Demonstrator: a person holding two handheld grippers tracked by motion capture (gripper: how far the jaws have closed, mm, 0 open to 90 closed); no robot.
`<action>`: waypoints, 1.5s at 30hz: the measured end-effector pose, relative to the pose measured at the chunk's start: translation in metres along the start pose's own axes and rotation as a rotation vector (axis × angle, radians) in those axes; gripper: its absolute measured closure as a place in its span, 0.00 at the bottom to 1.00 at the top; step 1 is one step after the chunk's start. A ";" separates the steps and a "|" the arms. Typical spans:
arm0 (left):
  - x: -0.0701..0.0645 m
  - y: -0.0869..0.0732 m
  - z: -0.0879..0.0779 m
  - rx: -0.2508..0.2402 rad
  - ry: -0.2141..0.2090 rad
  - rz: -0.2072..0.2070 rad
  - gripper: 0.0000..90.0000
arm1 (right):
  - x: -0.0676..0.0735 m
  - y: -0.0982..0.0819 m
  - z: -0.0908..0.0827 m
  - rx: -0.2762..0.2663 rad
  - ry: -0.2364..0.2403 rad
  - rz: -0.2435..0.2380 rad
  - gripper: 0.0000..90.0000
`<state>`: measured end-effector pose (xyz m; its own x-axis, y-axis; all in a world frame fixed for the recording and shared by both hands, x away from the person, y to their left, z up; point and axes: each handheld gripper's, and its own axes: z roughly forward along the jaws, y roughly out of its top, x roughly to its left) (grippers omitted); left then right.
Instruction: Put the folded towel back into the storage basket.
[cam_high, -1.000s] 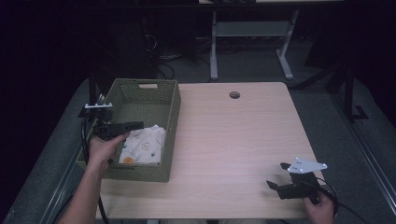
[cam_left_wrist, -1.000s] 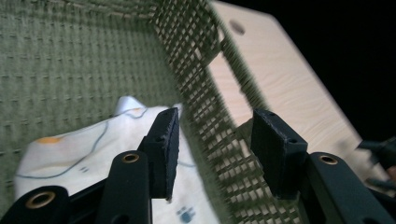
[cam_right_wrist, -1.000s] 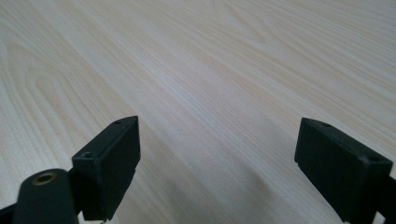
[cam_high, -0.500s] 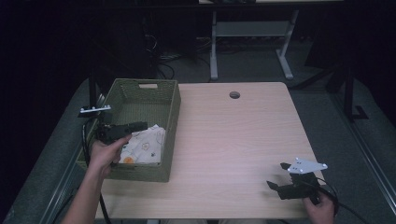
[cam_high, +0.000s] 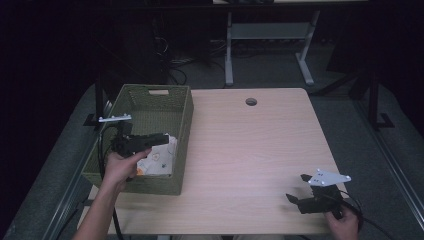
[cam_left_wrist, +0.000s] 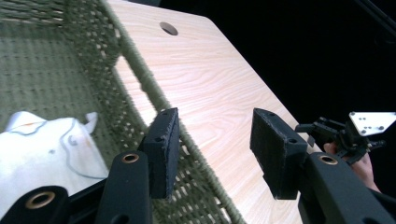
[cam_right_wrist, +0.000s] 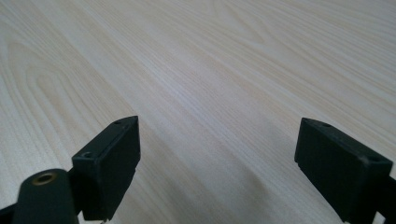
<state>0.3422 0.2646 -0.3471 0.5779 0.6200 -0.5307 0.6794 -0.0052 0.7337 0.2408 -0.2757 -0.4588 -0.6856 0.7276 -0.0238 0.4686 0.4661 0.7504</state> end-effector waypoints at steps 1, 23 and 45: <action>0.000 0.000 0.000 0.000 0.000 0.000 0.59 | 0.000 0.000 -0.001 -0.003 -0.001 -0.003 0.15; -0.043 -0.003 0.038 0.055 -0.088 0.092 0.59 | 0.000 -0.001 -0.003 -0.017 0.000 0.001 0.15; -0.079 -0.009 0.082 0.090 -0.164 0.158 0.60 | -0.003 -0.003 -0.005 -0.022 0.003 0.010 0.15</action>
<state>0.3273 0.1510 -0.3465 0.7406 0.4703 -0.4798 0.6082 -0.1658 0.7763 0.2383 -0.2815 -0.4571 -0.6828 0.7304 -0.0139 0.4632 0.4476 0.7649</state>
